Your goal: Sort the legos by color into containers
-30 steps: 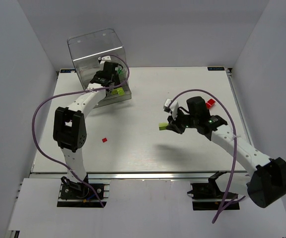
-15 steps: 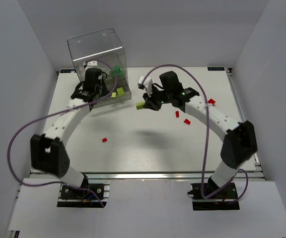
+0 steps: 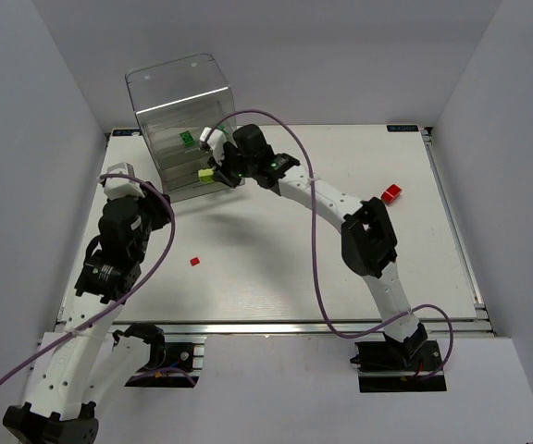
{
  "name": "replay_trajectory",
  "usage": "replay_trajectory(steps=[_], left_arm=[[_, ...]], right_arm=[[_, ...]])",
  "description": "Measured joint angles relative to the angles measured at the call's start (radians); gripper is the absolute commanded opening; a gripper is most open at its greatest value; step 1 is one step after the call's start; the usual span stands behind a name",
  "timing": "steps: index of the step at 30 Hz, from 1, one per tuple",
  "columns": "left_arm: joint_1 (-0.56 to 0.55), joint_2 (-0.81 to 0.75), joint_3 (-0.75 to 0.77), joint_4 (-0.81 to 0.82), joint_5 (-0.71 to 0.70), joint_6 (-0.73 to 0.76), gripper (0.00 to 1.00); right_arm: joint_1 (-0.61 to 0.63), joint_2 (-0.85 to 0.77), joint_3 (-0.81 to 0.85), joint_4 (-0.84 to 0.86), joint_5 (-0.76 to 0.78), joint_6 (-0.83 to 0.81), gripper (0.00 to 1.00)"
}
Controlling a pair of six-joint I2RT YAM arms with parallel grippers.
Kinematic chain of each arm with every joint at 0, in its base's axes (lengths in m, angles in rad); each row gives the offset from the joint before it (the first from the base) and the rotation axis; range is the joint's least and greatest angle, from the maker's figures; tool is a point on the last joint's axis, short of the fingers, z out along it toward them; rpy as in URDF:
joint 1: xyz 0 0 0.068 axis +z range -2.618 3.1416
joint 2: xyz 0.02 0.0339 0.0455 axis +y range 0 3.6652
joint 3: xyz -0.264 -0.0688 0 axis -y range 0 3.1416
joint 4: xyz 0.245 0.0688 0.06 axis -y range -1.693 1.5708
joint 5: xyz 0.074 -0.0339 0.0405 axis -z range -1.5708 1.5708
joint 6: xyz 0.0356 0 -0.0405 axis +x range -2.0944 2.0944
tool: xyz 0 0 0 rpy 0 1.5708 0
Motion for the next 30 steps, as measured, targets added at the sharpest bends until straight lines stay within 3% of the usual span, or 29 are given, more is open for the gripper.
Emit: replay_trajectory(steps=[12,13,15,16,19,22,24,25,27,28,30], left_arm=[[0.000,-0.098,-0.076,-0.120,0.011,-0.049,0.60],[0.000,-0.109,-0.078,-0.130,0.017,-0.060,0.60],[0.000,-0.136,-0.088,-0.139,0.025,-0.080,0.60],[0.000,-0.145,-0.093,-0.143,0.031,-0.090,0.60],[0.000,-0.158,-0.113,-0.149,0.046,-0.118,0.60],[0.000,-0.159,-0.130,-0.159,0.063,-0.145,0.60],[0.000,-0.160,-0.147,-0.160,0.076,-0.163,0.59],[0.000,-0.160,-0.158,-0.156,0.085,-0.173,0.56],[0.000,-0.157,-0.183,-0.151,0.105,-0.194,0.39],[0.000,-0.151,-0.193,-0.149,0.112,-0.204,0.31],[0.000,-0.132,-0.208,-0.127,0.135,-0.222,0.13]], right_arm=[[0.078,0.204,0.170,0.184,0.192,0.015,0.00],[0.078,0.214,0.180,0.197,0.203,0.013,0.17],[0.077,0.230,0.191,0.217,0.218,0.010,0.29],[0.077,0.233,0.194,0.222,0.223,0.012,0.47],[0.072,0.248,0.194,0.240,0.235,0.007,0.59],[0.069,0.251,0.194,0.242,0.238,0.006,0.61],[0.066,0.251,0.194,0.250,0.239,0.006,0.60],[0.066,0.251,0.194,0.252,0.239,0.007,0.52],[0.063,0.247,0.186,0.260,0.243,0.010,0.40],[0.058,0.232,0.161,0.264,0.248,0.019,0.22],[0.055,0.180,0.087,0.262,0.251,0.038,0.02]])
